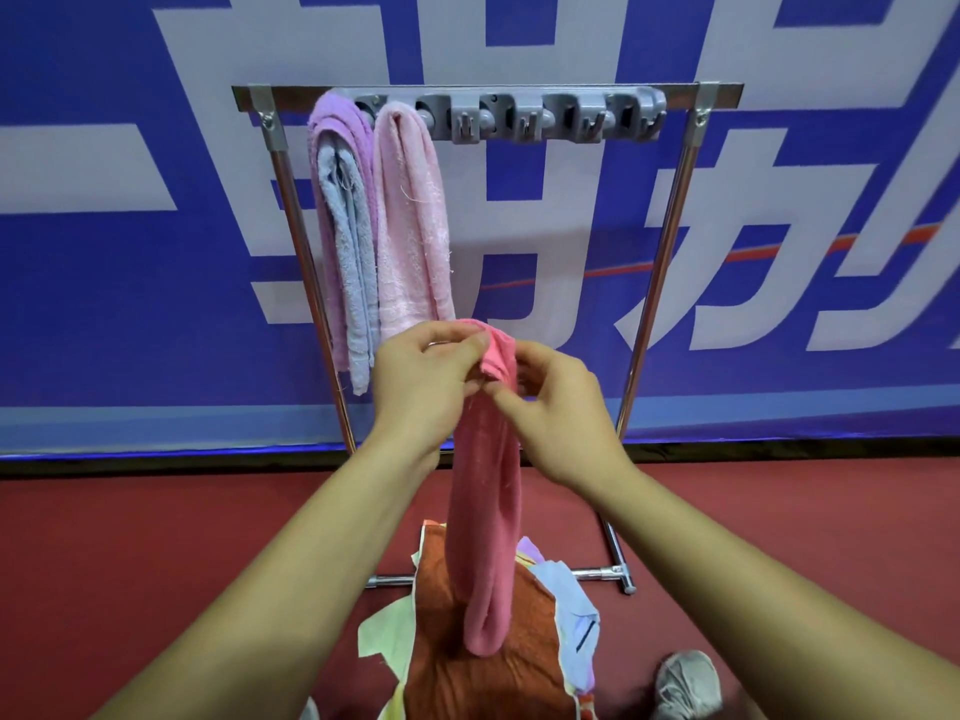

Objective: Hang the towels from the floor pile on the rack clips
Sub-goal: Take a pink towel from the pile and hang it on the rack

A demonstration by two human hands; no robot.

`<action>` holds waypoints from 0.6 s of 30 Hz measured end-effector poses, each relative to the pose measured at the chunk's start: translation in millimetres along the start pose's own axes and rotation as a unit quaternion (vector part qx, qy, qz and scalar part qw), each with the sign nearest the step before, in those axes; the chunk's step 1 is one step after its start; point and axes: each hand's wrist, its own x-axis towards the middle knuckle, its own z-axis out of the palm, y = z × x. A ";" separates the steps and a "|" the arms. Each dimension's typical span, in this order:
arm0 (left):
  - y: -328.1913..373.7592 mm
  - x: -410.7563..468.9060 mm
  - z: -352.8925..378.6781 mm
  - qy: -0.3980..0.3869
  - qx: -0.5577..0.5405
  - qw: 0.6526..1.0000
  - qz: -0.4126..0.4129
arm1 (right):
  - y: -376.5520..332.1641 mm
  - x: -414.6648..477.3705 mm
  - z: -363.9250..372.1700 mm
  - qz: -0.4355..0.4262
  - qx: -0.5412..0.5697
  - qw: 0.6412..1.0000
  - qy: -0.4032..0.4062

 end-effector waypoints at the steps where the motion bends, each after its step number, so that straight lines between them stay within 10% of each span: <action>1: -1.2 -1.7 -1.7 -0.019 0.008 1.000 0.005 | 0.0 0.0 -2.5 0.009 0.008 1.000 0.006; 7: -47.1 -12.7 -49.1 -0.008 0.150 0.981 0.124 | 1.5 -0.3 -1.9 0.050 0.070 0.996 0.032; 18: -115.3 -27.3 -72.9 -0.107 0.071 0.992 0.010 | -6.6 8.0 -1.1 -0.010 0.104 0.994 0.014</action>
